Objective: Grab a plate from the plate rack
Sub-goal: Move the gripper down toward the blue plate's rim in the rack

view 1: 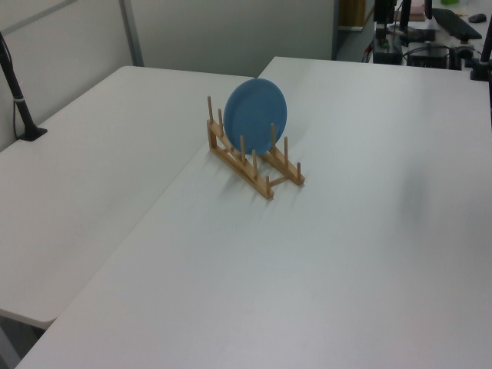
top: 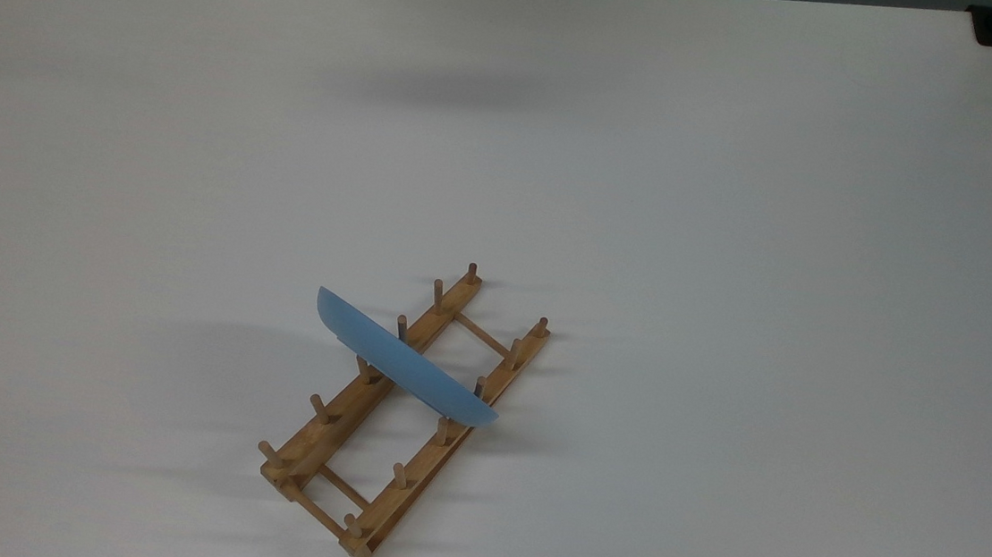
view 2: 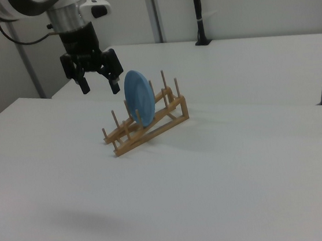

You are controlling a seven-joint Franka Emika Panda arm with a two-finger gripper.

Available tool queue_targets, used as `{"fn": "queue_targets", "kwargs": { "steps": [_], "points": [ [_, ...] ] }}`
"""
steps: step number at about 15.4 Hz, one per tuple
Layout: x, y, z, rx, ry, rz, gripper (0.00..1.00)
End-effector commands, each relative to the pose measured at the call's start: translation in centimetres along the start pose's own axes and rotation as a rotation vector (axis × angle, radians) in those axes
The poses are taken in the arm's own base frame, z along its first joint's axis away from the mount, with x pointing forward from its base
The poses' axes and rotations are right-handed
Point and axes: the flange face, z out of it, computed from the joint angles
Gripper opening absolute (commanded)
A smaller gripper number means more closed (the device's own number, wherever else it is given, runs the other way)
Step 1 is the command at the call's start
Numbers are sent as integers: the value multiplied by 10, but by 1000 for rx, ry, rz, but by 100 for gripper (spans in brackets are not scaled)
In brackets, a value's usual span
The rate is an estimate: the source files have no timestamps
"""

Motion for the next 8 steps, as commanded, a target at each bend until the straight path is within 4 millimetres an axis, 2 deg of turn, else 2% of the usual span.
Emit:
{"fn": "queue_targets", "kwargs": {
  "steps": [1, 8],
  "points": [
    [14, -5, 4, -5, 59, -31, 100],
    [42, -10, 18, -18, 143, -41, 100]
  ]
}}
